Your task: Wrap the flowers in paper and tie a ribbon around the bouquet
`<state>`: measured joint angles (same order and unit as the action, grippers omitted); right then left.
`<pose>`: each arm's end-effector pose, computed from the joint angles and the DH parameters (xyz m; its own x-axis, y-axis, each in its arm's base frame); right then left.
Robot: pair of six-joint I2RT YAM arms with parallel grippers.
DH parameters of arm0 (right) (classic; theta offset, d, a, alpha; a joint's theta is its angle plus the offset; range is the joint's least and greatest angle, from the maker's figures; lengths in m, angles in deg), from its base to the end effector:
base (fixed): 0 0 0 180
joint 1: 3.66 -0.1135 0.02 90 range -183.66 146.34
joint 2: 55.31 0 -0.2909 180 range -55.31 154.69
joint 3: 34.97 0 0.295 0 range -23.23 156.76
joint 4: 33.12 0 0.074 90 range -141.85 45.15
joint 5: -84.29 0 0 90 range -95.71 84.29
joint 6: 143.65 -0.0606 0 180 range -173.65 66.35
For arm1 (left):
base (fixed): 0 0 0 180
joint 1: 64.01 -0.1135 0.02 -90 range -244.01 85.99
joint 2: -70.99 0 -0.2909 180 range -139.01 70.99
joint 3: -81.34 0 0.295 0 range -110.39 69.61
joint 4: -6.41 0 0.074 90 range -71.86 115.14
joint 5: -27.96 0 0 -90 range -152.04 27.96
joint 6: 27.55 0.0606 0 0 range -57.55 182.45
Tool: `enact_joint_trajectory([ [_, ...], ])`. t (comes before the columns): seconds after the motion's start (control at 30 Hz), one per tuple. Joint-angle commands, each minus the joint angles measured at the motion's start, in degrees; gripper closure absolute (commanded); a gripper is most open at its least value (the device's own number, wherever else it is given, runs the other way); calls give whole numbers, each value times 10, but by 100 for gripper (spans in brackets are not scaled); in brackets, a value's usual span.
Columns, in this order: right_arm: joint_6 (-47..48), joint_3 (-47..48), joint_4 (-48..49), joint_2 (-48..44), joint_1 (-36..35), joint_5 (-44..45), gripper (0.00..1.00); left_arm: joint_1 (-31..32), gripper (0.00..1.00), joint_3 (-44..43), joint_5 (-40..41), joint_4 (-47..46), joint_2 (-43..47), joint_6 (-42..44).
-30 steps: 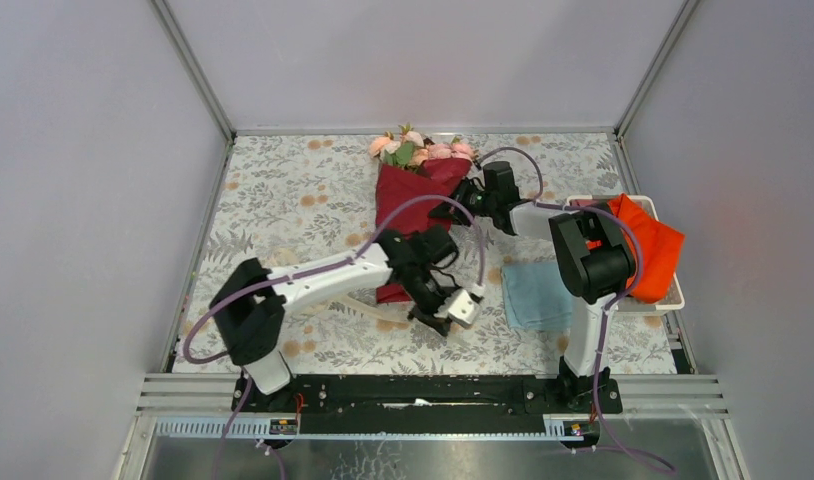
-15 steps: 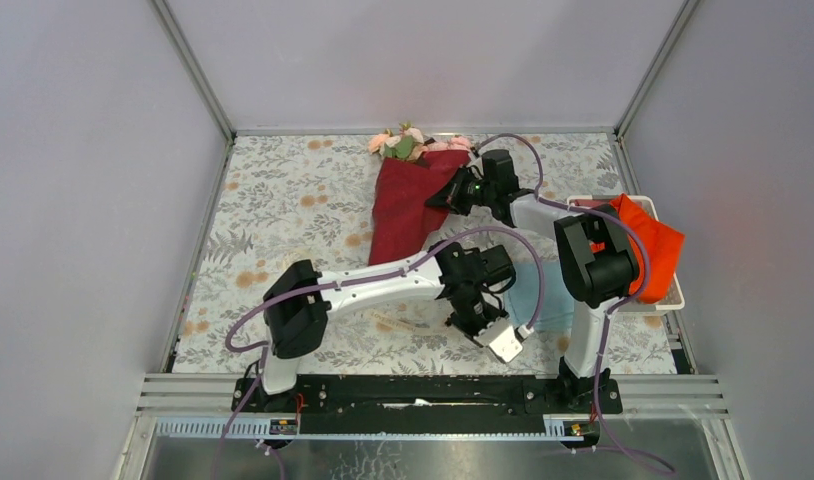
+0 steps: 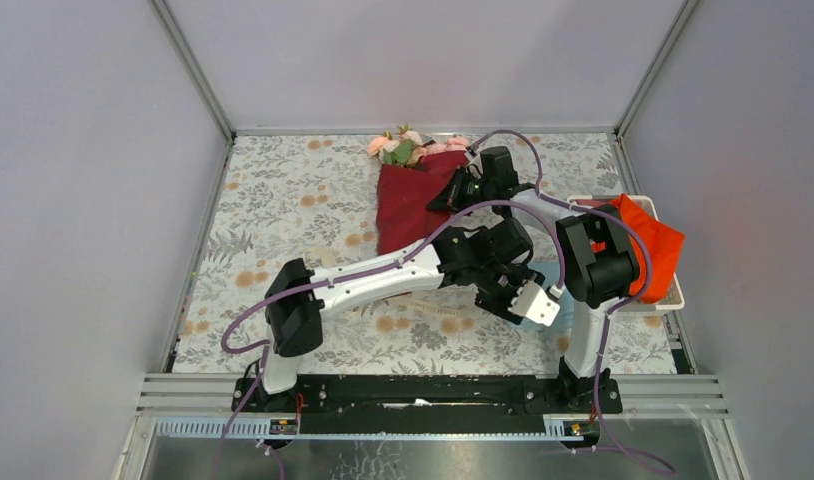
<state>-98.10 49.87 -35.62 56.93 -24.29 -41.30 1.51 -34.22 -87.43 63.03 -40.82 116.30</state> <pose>0.4545 0.2088 0.1855 -0.8643 0.2831 -0.4157 -0.2149 0.5394 0.8142 0.1836 -0.4660 0.3002 0.5556 0.5401 -0.6321 0.8150 -0.5040 0.2858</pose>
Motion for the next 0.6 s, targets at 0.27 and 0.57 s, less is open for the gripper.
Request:
enact_joint_trajectory([
  [0.27, 80, 16, -72, -52, -6, -9, 100, -45, 1, -74, 41, 113, 66, -115],
  [0.57, 87, -41, -85, -92, -22, -3, 100, -412, 1, 124, 46, 175, 247, -163],
])
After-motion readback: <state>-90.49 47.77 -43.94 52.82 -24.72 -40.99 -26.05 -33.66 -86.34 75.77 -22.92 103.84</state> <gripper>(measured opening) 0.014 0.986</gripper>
